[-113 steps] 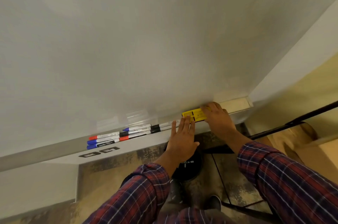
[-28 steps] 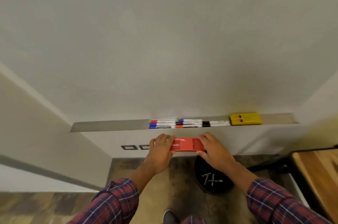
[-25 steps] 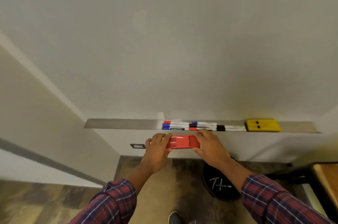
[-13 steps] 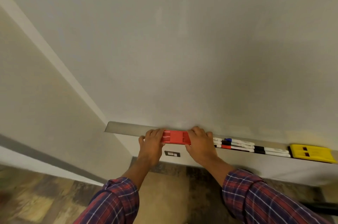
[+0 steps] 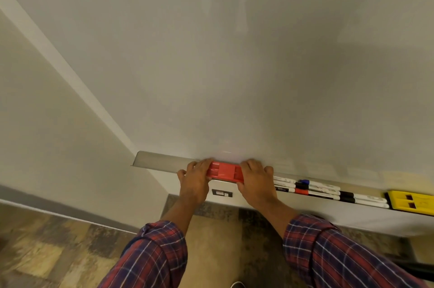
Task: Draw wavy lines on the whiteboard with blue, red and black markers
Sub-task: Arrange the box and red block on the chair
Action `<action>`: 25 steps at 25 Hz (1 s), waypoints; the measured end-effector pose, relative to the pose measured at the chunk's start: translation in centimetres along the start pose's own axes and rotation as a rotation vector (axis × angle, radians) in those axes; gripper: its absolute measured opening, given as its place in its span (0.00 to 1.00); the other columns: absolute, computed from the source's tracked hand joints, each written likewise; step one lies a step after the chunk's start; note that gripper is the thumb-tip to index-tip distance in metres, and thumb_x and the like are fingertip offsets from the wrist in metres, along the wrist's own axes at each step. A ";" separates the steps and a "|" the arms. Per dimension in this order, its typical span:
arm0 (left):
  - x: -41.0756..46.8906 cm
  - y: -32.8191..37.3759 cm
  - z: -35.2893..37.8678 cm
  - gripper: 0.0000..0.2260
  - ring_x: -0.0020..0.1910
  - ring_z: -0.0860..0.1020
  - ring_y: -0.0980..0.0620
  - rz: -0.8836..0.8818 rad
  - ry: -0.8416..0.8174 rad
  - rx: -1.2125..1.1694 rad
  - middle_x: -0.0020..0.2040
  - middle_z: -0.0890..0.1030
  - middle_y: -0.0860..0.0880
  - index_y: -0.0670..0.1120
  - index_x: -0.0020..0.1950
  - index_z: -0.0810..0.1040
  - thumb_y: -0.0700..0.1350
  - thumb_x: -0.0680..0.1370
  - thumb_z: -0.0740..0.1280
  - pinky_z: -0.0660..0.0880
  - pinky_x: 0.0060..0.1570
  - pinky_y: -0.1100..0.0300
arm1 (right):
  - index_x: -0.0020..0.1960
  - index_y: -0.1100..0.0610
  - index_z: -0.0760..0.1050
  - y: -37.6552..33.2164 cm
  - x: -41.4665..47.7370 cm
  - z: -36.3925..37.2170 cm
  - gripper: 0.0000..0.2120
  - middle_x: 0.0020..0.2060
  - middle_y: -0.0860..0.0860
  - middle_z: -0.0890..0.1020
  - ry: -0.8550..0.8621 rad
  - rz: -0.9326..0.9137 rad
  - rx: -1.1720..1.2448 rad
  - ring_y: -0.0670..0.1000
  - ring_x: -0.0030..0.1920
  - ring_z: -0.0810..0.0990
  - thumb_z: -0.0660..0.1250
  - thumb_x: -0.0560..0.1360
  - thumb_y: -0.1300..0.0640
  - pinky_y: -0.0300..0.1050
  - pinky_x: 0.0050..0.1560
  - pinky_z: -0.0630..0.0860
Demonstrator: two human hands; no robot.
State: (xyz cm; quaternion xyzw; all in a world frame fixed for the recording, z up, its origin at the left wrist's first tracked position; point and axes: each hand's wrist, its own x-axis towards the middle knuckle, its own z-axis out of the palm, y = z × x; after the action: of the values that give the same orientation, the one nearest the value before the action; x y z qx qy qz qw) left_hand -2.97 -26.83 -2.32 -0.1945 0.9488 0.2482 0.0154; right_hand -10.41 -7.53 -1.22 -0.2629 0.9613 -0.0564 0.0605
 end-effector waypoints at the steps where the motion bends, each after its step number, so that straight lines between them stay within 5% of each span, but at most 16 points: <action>1: 0.0 -0.1 0.4 0.26 0.77 0.66 0.47 -0.008 0.004 -0.002 0.75 0.76 0.51 0.57 0.80 0.67 0.40 0.84 0.66 0.58 0.74 0.45 | 0.65 0.51 0.75 0.0 0.1 0.1 0.21 0.61 0.51 0.79 -0.005 0.000 -0.009 0.55 0.62 0.77 0.72 0.75 0.48 0.56 0.60 0.72; 6: -0.5 0.3 1.5 0.27 0.77 0.65 0.43 -0.069 0.012 0.021 0.77 0.72 0.48 0.57 0.82 0.63 0.39 0.85 0.64 0.58 0.79 0.42 | 0.66 0.51 0.74 0.1 0.4 0.7 0.19 0.63 0.51 0.78 -0.027 0.001 -0.003 0.55 0.64 0.76 0.69 0.77 0.49 0.57 0.63 0.71; 11: 0.0 0.3 2.6 0.28 0.72 0.69 0.43 -0.089 -0.011 -0.005 0.72 0.76 0.47 0.61 0.80 0.62 0.45 0.84 0.69 0.64 0.75 0.44 | 0.68 0.50 0.73 0.2 0.4 1.2 0.18 0.65 0.51 0.77 -0.043 -0.025 -0.013 0.55 0.66 0.75 0.67 0.80 0.51 0.58 0.68 0.68; 17: -0.1 0.8 3.3 0.30 0.73 0.71 0.46 -0.087 0.039 0.078 0.76 0.73 0.50 0.56 0.84 0.57 0.42 0.85 0.64 0.60 0.78 0.44 | 0.68 0.50 0.75 0.0 -0.3 2.1 0.19 0.65 0.50 0.78 -0.041 -0.036 -0.002 0.54 0.67 0.76 0.70 0.78 0.50 0.57 0.69 0.69; 21: -1.0 0.9 4.4 0.34 0.85 0.55 0.45 -0.065 -0.003 0.092 0.86 0.57 0.47 0.53 0.87 0.46 0.51 0.86 0.62 0.53 0.83 0.41 | 0.72 0.51 0.72 0.9 -1.5 1.9 0.23 0.69 0.50 0.76 0.006 -0.082 0.007 0.53 0.70 0.75 0.68 0.79 0.48 0.56 0.72 0.68; 25: -3.0 2.5 4.5 0.37 0.86 0.42 0.44 -0.004 -0.021 0.183 0.87 0.43 0.46 0.47 0.86 0.38 0.62 0.86 0.55 0.43 0.85 0.44 | 0.81 0.55 0.61 1.9 -3.4 1.1 0.32 0.80 0.54 0.66 0.007 -0.103 0.010 0.56 0.79 0.66 0.63 0.82 0.42 0.59 0.77 0.62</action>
State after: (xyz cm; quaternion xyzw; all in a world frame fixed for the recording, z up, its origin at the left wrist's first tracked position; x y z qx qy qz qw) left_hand -1.48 -21.59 -4.73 -0.1917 0.9669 0.1625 0.0437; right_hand -8.32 -4.25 -2.25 -0.3116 0.9463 -0.0652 0.0557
